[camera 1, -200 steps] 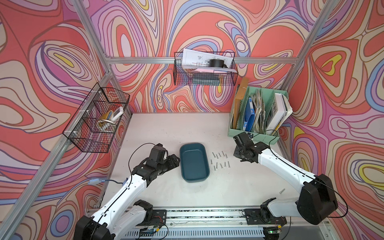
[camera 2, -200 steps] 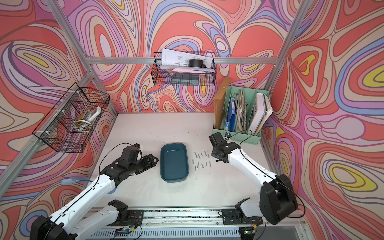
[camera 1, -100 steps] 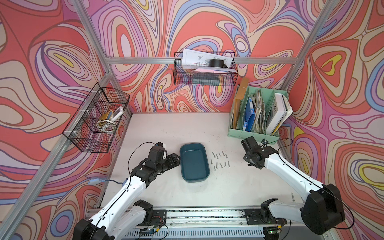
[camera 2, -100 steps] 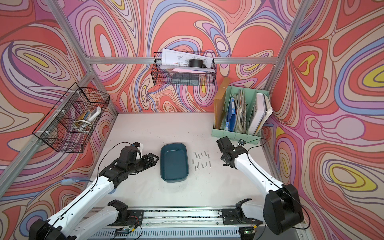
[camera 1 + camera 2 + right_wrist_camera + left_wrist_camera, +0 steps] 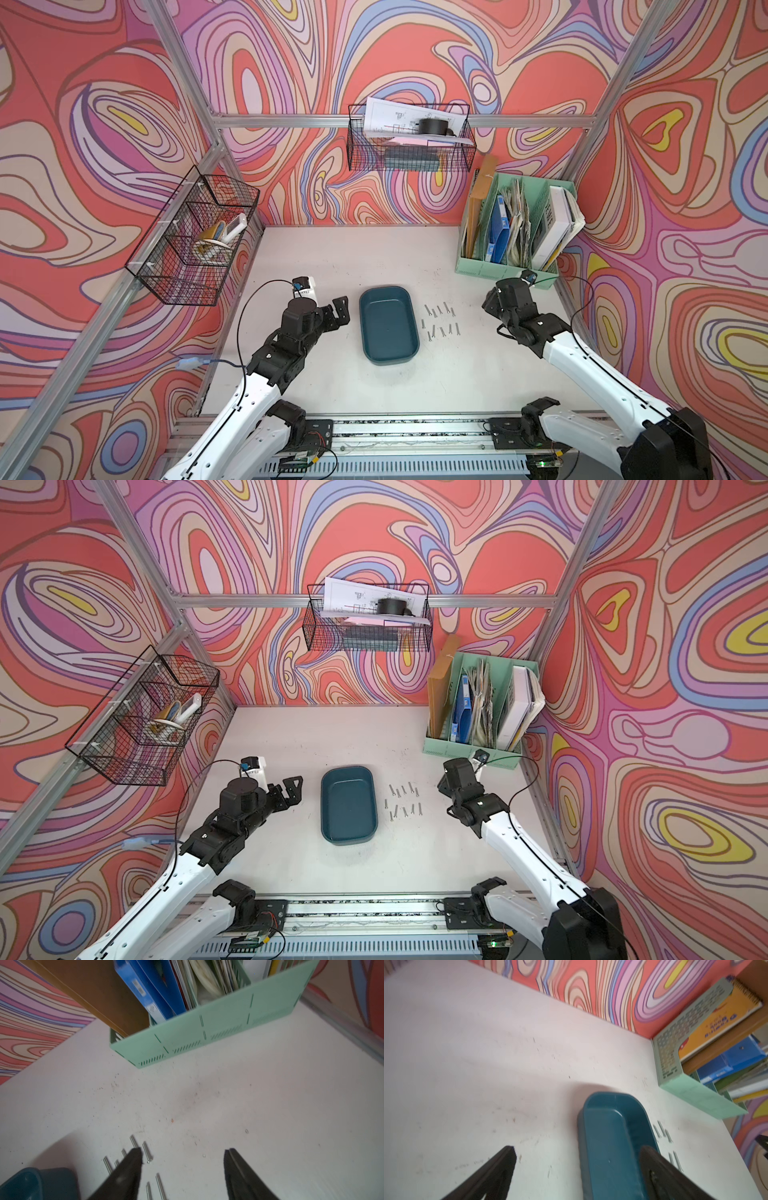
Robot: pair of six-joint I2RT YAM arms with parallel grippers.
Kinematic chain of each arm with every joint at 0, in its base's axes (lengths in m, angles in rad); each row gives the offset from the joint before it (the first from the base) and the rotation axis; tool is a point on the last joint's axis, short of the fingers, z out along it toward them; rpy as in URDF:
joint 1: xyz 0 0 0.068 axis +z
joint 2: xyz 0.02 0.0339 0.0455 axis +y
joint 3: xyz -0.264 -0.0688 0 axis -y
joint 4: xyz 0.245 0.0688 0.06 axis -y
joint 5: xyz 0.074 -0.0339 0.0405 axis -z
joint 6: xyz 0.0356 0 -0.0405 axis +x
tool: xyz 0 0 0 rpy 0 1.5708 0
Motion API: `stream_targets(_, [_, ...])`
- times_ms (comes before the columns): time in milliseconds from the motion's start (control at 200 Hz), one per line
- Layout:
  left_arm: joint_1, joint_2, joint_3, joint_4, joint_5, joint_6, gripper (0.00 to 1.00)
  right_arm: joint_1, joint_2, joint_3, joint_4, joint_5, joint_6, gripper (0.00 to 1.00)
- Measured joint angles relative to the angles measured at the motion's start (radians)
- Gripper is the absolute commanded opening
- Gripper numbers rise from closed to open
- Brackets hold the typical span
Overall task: Take out the screws from the storage box
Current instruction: Reset both arms
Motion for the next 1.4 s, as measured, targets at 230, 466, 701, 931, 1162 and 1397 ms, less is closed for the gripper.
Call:
stream_targets(230, [0.0, 0.166, -0.065, 0.22, -0.297, 0.092, 0.99, 0.0, 0.051, -0.076, 0.3, 0.128, -0.264, 0.98])
stream_targets(466, [0.001, 0.423, -0.091, 0.504, -0.555, 0.31, 0.99, 0.0, 0.122, -0.303, 0.709, 0.166, -0.567, 0.98])
stream_targets(701, [0.021, 0.716, -0.154, 0.831, -0.64, 0.553, 0.99, -0.034, 0.269, -0.356, 0.981, 0.122, -0.749, 0.98])
stream_targets(931, [0.092, 0.773, -0.143, 0.948, -0.588, 0.631, 0.99, -0.123, 0.427, -0.356, 1.171, 0.045, -0.753, 0.98])
stream_targets(1162, [0.219, 0.772, -0.169, 1.025, -0.404, 0.604, 0.99, -0.248, 0.539, -0.347, 1.354, -0.093, -0.699, 0.98])
stream_targets(1397, [0.295, 0.782, -0.189, 1.056, -0.2, 0.569, 0.99, -0.274, 0.66, -0.308, 1.381, -0.185, -0.678, 0.98])
